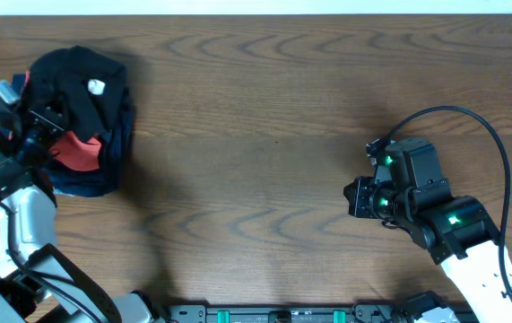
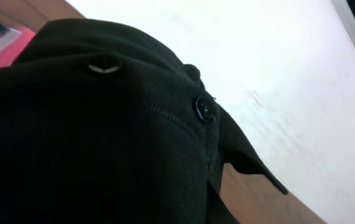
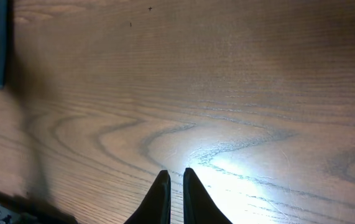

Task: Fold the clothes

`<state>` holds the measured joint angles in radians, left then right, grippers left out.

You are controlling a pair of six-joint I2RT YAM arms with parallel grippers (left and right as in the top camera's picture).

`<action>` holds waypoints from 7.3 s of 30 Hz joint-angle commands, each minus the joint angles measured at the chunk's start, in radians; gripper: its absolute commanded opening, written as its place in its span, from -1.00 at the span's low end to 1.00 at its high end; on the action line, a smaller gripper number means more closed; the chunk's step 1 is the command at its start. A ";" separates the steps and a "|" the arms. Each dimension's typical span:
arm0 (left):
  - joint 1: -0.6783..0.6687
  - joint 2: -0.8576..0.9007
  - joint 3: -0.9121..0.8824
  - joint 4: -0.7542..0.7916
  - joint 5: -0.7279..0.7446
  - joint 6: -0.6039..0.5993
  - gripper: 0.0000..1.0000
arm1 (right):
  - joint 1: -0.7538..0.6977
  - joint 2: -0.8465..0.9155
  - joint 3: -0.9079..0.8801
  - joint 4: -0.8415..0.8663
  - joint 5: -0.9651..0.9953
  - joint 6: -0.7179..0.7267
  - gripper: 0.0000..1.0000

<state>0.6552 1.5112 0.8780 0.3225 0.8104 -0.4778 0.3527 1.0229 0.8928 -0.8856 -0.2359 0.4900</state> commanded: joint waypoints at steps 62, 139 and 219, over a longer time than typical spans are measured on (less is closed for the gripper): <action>0.019 0.287 0.100 -0.255 -0.280 0.289 -0.88 | 0.001 0.011 0.011 0.078 -0.007 0.011 -0.82; -0.863 -0.938 0.201 -1.444 -0.793 0.567 0.96 | 0.093 -0.320 0.189 -0.051 0.496 -0.275 0.99; -0.801 -1.161 -0.140 -1.009 -0.830 0.533 0.96 | -0.210 -1.017 -0.887 0.819 0.299 -0.406 0.99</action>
<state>-0.1612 0.4240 0.8345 -0.7422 -0.0074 0.0994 0.1467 0.0120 0.0101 -0.0662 0.0662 0.0967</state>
